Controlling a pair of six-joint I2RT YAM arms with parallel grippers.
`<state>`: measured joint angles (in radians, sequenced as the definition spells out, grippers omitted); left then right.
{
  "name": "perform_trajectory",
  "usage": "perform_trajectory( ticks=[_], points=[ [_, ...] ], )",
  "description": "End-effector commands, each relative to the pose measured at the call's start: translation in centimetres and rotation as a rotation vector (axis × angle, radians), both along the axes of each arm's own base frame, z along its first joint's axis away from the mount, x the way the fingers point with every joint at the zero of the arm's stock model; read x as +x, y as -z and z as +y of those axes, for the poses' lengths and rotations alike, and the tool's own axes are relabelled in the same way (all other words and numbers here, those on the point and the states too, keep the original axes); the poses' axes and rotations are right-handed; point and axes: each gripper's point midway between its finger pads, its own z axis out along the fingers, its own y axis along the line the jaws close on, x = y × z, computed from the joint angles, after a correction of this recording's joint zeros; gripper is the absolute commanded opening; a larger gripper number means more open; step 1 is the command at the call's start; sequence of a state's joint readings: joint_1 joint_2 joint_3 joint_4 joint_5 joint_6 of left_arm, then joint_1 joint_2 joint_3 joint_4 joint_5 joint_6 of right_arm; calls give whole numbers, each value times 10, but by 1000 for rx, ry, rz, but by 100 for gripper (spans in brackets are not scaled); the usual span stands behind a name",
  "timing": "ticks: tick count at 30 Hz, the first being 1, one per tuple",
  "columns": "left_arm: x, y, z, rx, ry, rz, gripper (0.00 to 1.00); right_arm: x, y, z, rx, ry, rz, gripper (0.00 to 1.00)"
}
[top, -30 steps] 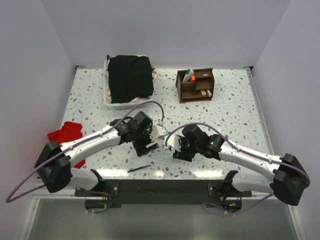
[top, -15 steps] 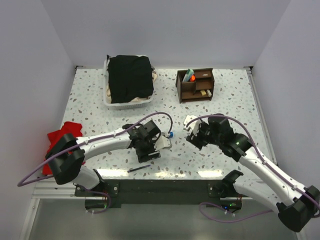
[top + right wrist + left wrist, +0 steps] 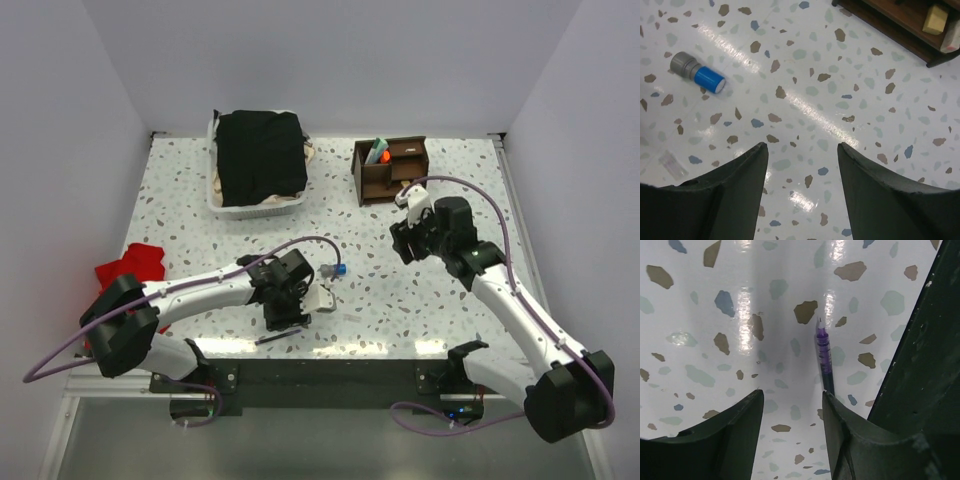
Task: Sort the stationery into containers
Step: Move the pen to the center of the board.
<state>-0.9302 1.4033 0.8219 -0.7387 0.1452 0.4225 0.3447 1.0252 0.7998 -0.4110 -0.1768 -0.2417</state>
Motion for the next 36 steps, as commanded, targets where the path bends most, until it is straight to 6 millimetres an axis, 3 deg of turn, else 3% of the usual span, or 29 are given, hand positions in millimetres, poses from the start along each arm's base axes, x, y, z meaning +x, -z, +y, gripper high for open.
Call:
perform_trajectory(
  ticks=[1, 8, 15, 16, 17, 20, 23, 25, 28, 29, 32, 34, 35, 36],
  points=[
    [-16, 1, -7, -13, 82, 81, 54, 36, -38, -3, 72, 79, -103, 61],
    [-21, 17, -5, 54, 90, 100, 54, 41, -44, -10, 76, 93, -124, 62],
    [-19, 30, 0, 116, 76, 72, 53, 45, -38, -11, 72, 85, -118, 62],
    [-16, 32, 2, 127, 64, 60, 50, 45, -38, -10, 75, 80, -119, 62],
    [-16, 36, 4, 139, 58, 60, 40, 47, -40, -9, 79, 79, -129, 62],
    [-12, 44, 3, 154, 44, 43, 20, 51, -43, -9, 77, 77, -141, 62],
    [-8, 48, 0, 158, 37, 39, 9, 53, -44, -9, 64, 68, -145, 62],
    [-4, 50, -6, 147, 26, 29, 7, 53, -41, -11, 49, 67, -147, 62],
    [15, 48, -25, 105, 27, -36, 4, 54, -39, -15, 27, 60, -155, 62],
    [30, 44, -39, 66, 25, -85, 3, 50, -35, -14, 25, 40, -141, 62],
    [61, 40, -61, 17, -11, -144, 2, 31, -17, -14, -23, -71, -111, 63],
    [76, 45, -63, 12, -51, -141, 2, 18, -3, -16, -44, -138, -97, 64],
    [85, 44, -68, -10, -61, -160, 2, 12, -5, -28, -36, -118, -97, 64],
    [90, 46, -66, -16, -74, -163, 2, 5, -6, -25, 11, -156, -88, 64]
  ],
)
